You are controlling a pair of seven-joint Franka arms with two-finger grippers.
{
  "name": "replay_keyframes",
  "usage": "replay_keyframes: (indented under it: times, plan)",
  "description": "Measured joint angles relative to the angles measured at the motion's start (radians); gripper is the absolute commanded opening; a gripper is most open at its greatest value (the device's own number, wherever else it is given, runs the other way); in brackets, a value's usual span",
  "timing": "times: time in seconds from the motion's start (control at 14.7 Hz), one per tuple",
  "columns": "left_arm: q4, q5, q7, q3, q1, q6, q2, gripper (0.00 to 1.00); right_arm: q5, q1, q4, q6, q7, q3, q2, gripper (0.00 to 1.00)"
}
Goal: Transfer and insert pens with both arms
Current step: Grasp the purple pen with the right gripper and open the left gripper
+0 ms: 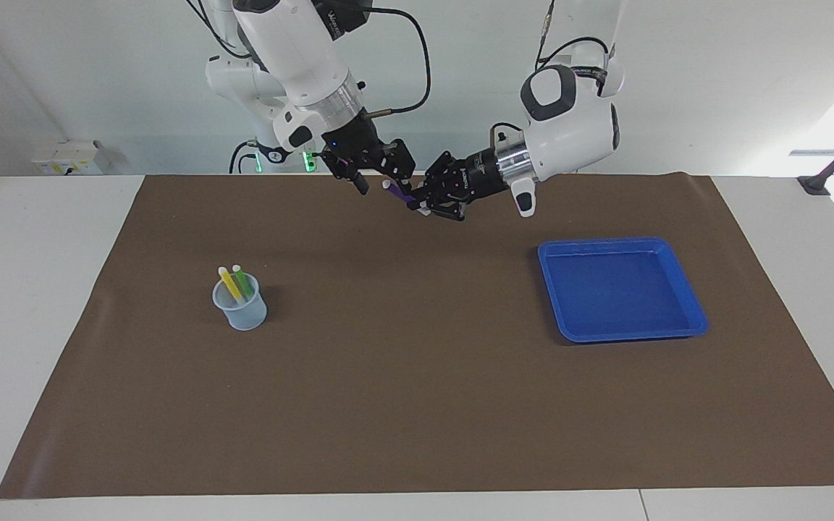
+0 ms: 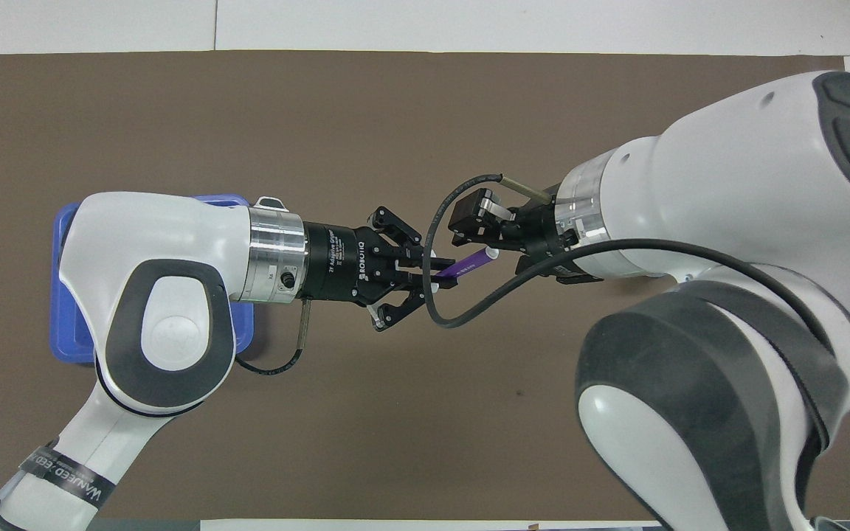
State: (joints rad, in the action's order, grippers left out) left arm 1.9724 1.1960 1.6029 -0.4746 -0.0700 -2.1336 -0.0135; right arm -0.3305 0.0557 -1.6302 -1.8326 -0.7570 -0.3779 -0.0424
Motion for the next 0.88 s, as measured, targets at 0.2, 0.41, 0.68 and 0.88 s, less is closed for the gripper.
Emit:
replay_keyframes:
  times: [0.2, 0.41, 0.68, 0.88]
  plan:
    - [0.001, 0.012, 0.000, 0.000, -0.001, -0.012, 0.000, 0.00, -0.003, 0.000, -0.002, -0.005, 0.000, -0.001, 0.000, 0.00]
    - [0.009, 0.022, 0.003, -0.001, -0.006, -0.020, 0.001, 0.00, -0.011, 0.001, -0.002, -0.025, -0.002, -0.008, 0.001, 0.00]
    - [0.011, 0.029, 0.003, -0.001, -0.007, -0.026, 0.002, 0.99, -0.011, 0.001, -0.002, -0.027, -0.002, -0.008, 0.001, 0.00]
    - [0.011, 0.036, 0.005, -0.001, -0.012, -0.064, 0.010, 1.00, -0.006, -0.001, -0.005, -0.019, 0.006, -0.005, 0.001, 0.00]
